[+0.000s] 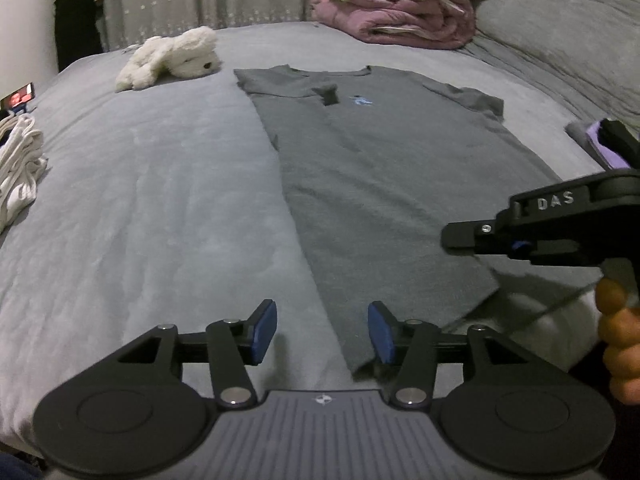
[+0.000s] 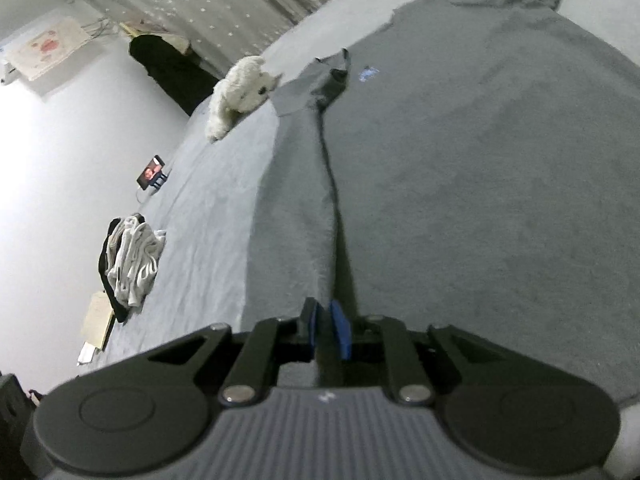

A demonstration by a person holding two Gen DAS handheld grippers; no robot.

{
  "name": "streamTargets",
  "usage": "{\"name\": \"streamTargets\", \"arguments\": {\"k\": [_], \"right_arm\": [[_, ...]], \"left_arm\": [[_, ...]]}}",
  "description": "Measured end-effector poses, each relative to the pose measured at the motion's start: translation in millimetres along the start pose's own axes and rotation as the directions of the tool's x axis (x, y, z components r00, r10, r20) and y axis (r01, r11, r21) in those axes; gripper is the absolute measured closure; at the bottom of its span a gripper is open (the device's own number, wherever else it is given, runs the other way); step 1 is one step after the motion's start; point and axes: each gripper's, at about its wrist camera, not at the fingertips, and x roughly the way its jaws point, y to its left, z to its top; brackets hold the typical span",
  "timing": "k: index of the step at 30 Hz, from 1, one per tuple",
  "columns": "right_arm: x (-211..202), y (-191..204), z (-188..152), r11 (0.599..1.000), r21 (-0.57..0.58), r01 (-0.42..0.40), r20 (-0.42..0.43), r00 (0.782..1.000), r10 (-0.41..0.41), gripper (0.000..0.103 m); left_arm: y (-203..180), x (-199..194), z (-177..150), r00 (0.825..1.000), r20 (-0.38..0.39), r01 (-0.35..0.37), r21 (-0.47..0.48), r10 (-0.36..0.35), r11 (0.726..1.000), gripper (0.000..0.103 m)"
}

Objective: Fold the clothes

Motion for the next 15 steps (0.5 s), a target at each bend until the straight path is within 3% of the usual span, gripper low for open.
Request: {"name": "streamTargets", "arguments": {"k": [3,9,11,13,15], "right_arm": [[-2,-4,-1,1.000,0.005,-0.013,-0.008,1.000,0.013,0.077],[3,-5,-4,1.000,-0.004,-0.016,-0.052,0.999,0.015,0.076],[7,-2,-6,1.000,-0.027,-0.013,-0.075,0.997,0.011,0.079],[8,3,-8,0.999,-0.042,-0.029,-0.086,0.996,0.025,0.090],[6,1,-8,0.997,0.001,-0.078,-0.085,0.993,0.077,0.094]], "left_arm": [[-9,0,-4,1.000,-0.006,0.017,0.039,-0.016,0.999,0.048],[-27,2,-11,1.000,-0.009,0.026,0.135,-0.025,0.990,0.045],[-28,4,-12,1.000,-0.009,0.025,0.145,-0.024,0.989,0.045],[-29,5,-13,1.000,-0.001,0.022,0.153,-0.022,0.988,0.045],[-30,5,-15,1.000,0.011,0.019,0.167,-0.021,0.986,0.045]]}}
